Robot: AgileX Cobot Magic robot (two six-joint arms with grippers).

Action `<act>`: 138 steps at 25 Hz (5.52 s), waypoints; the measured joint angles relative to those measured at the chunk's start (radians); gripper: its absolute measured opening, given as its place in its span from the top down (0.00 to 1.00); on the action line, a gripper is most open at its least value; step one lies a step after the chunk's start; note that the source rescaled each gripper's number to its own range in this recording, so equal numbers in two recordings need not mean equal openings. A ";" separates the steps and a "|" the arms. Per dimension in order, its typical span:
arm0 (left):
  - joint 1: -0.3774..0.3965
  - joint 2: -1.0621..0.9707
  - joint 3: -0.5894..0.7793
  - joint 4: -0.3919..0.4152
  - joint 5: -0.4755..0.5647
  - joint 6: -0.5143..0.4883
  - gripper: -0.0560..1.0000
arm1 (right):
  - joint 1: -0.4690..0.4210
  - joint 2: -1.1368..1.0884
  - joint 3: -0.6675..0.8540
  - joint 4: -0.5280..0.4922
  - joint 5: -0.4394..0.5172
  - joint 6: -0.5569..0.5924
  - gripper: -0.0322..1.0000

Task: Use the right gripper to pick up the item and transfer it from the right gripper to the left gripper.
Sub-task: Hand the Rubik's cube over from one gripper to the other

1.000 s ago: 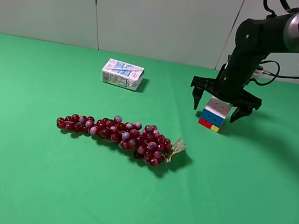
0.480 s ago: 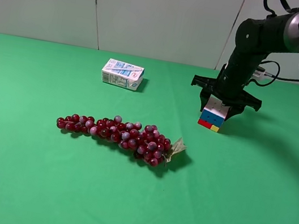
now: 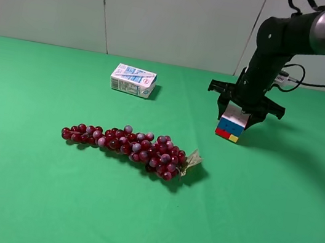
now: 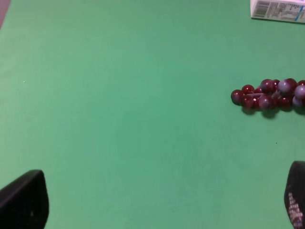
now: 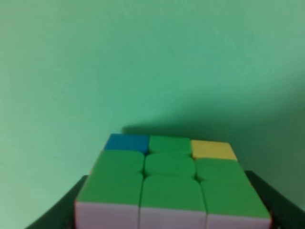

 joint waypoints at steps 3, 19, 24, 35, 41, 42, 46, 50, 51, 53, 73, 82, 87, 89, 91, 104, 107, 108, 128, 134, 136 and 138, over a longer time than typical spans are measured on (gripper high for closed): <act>0.000 0.000 0.000 0.000 0.000 0.000 0.03 | 0.000 -0.037 -0.023 0.003 0.007 -0.037 0.94; 0.000 0.000 0.000 0.000 0.000 0.000 0.03 | 0.000 -0.221 -0.102 0.130 0.218 -0.404 0.94; 0.000 0.000 0.000 0.000 0.000 0.000 0.03 | 0.000 -0.223 -0.134 0.259 0.324 -0.564 0.94; 0.000 0.000 0.000 0.000 0.000 0.000 0.03 | 0.089 -0.264 -0.136 0.360 0.336 -0.756 0.94; 0.000 0.000 0.000 0.000 0.000 0.000 0.03 | 0.241 -0.288 -0.136 0.332 0.336 -0.824 0.94; 0.000 0.000 0.000 0.000 0.000 0.000 0.03 | 0.269 -0.288 -0.136 0.331 0.336 -0.839 0.94; 0.000 0.000 0.000 0.000 0.000 0.000 0.03 | 0.366 -0.288 -0.136 0.329 0.336 -0.911 0.94; 0.000 0.000 0.000 0.000 0.000 0.000 0.03 | 0.459 -0.288 -0.136 0.329 0.326 -0.972 0.94; 0.000 0.000 0.000 0.000 0.000 0.000 0.03 | 0.481 -0.288 -0.136 0.329 0.315 -0.987 0.94; 0.000 0.000 0.000 -0.009 0.000 0.000 0.03 | 0.516 -0.288 -0.136 0.329 0.288 -1.007 0.94; 0.000 0.337 -0.030 -0.242 -0.096 0.417 0.03 | 0.576 -0.288 -0.136 0.347 0.226 -1.060 0.94; -0.058 0.443 -0.030 -0.241 -0.173 0.484 0.03 | 0.576 -0.287 -0.143 0.352 0.178 -1.030 0.94; -0.109 0.516 -0.032 -0.237 -0.244 0.527 0.03 | 0.574 -0.272 -0.215 0.340 0.177 -0.976 0.94; -0.133 0.558 -0.046 -0.232 -0.272 0.539 0.03 | 0.569 -0.263 -0.238 0.337 0.179 -0.961 0.94; -0.162 0.601 -0.063 -0.226 -0.302 0.547 0.03 | 0.556 -0.256 -0.248 0.337 0.183 -0.954 0.94; -0.460 0.941 -0.153 -0.092 -0.584 0.530 0.03 | 0.454 -0.250 -0.252 0.383 0.185 -0.933 0.94; -0.538 1.004 -0.153 -0.006 -0.654 0.450 0.03 | 0.428 -0.250 -0.252 0.406 0.188 -0.929 0.94; -0.562 1.019 -0.153 0.026 -0.670 0.413 0.03 | 0.417 -0.250 -0.252 0.414 0.189 -0.929 0.94; -0.737 1.288 -0.257 0.376 -0.974 0.086 0.03 | 0.360 -0.250 -0.252 0.480 0.221 -0.926 0.94; -0.737 1.296 -0.259 0.376 -1.091 0.086 0.04 | 0.360 -0.250 -0.252 0.490 0.227 -0.926 0.94; -0.737 1.310 -0.259 0.377 -1.118 0.086 0.04 | 0.360 -0.250 -0.252 0.493 0.227 -0.926 0.94; -0.737 1.323 -0.259 0.377 -1.147 0.085 0.05 | 0.358 -0.250 -0.252 0.490 0.227 -0.927 0.94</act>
